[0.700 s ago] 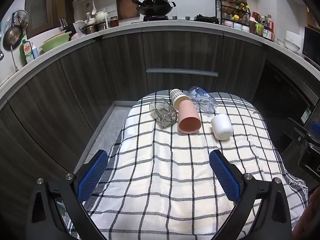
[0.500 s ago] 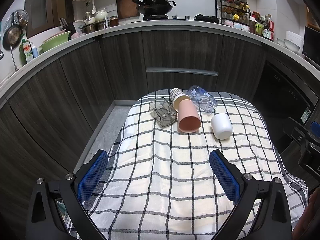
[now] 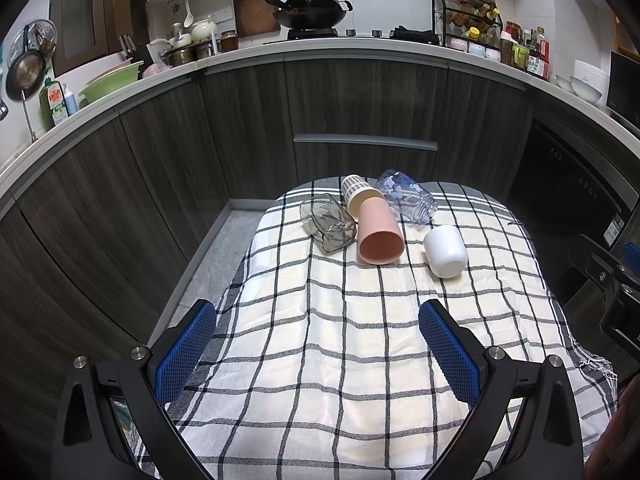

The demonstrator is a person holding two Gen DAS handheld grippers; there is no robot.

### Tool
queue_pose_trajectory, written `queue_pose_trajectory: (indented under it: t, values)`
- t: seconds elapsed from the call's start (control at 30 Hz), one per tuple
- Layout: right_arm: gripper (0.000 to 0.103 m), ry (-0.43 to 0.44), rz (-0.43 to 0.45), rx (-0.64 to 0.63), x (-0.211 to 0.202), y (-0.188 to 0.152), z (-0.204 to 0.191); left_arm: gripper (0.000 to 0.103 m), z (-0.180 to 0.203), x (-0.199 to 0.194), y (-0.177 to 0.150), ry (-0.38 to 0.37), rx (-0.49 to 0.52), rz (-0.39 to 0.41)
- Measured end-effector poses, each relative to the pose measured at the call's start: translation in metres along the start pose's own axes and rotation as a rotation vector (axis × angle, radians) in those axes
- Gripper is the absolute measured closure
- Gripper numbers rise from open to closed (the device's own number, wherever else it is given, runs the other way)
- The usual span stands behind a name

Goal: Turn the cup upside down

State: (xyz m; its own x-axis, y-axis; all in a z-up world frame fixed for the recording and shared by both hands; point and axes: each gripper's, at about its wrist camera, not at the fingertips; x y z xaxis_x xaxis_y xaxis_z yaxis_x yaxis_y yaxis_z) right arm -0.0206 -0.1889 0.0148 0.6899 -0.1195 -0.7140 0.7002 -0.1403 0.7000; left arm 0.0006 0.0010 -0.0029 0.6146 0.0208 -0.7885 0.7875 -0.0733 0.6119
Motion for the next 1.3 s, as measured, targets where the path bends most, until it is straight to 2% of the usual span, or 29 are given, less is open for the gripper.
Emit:
queue_pose_trajectory:
  t: [0.43,0.63,0.9,1.1,1.3]
  values:
    - [0.001,0.001,-0.005,0.004,0.003,-0.001,0.001,0.000,-0.002,0.010,-0.005,0.009,0.007,-0.059]
    - [0.001,0.002,-0.013,0.006,0.008,-0.005,0.003,0.000,-0.001,0.011,-0.006,0.039,0.028,-0.122]
    - [0.001,0.003,-0.024,0.004,0.016,-0.007,0.001,0.000,-0.001,0.014,-0.009,0.016,0.000,-0.104]
    - [0.001,0.004,-0.039,0.000,0.023,-0.007,-0.002,0.000,-0.001,0.022,-0.007,-0.048,-0.042,-0.127]
    - [0.001,0.010,-0.052,-0.008,0.034,-0.005,-0.003,0.000,0.002,0.032,-0.004,0.000,0.006,-0.103]
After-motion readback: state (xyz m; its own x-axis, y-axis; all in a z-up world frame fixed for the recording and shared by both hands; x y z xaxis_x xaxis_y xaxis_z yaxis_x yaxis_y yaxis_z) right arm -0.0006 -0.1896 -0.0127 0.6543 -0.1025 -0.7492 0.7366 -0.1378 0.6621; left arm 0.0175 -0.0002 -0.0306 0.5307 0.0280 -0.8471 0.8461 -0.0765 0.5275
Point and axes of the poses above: each gripper's, at about its wrist camera, not at the fingertips, and x roughly the way its jaws point, z to its right, y to its top, and after that the axes turned 9 degrees about -z, right-handed
